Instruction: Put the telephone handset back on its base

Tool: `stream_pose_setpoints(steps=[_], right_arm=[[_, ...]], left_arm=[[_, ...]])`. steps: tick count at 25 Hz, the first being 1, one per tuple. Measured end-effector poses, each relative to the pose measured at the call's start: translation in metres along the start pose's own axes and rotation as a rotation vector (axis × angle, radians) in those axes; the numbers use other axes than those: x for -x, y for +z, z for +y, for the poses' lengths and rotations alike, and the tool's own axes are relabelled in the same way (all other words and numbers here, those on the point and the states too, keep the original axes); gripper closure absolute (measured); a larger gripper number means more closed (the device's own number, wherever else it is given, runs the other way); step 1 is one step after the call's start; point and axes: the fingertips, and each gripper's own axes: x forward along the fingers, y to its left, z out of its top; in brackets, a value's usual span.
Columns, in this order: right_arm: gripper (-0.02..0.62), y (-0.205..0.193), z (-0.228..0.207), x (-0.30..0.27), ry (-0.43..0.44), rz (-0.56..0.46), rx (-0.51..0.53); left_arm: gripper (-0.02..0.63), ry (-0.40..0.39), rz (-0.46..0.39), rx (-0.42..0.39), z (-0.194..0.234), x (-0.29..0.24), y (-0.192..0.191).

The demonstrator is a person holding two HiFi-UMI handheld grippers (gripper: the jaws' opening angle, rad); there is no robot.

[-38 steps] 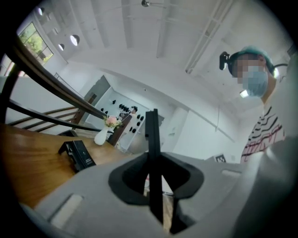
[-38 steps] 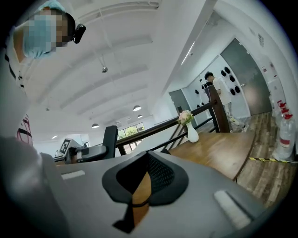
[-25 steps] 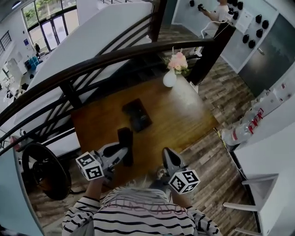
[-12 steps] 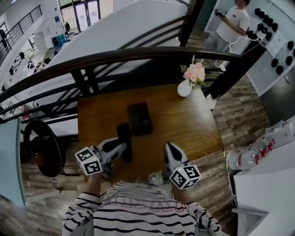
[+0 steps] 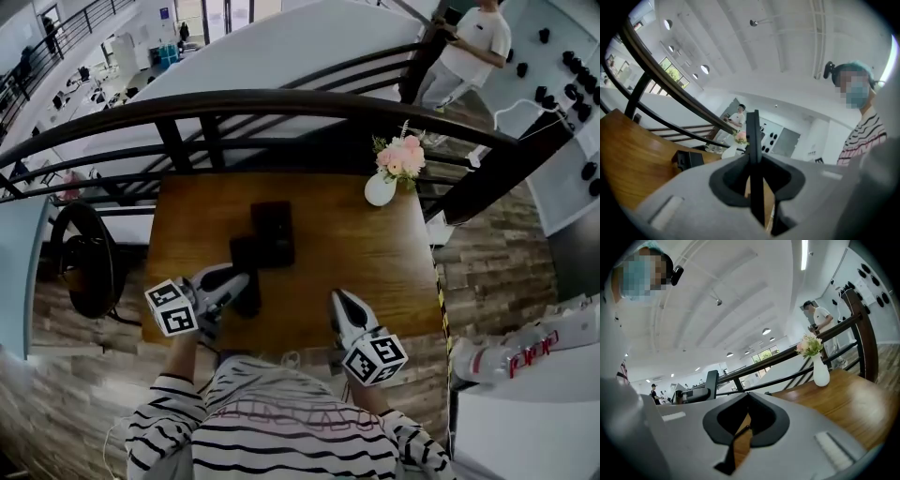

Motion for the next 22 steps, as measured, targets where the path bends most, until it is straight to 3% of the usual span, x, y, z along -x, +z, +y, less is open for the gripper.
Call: stream_pose_setpoints(steps=[7,13,22], right_arm=[[0.595,0.004,-0.028,0.001,0.017,0.026,-0.017],[0.595,0.006,-0.034,-0.018,-0.004,0.029,-0.028],[0.594,0.006,-0.039,-0.051,-0.051,0.035,-0.051]], left_arm=[[0.532,-0.013,-0.028,0.035,0.016,-0.026,0.000],[0.532,-0.045,0.017,0.057,0.054,-0.040,0.001],[0.532,-0.080,0.054,0.158,0.119,-0.064,-0.009]])
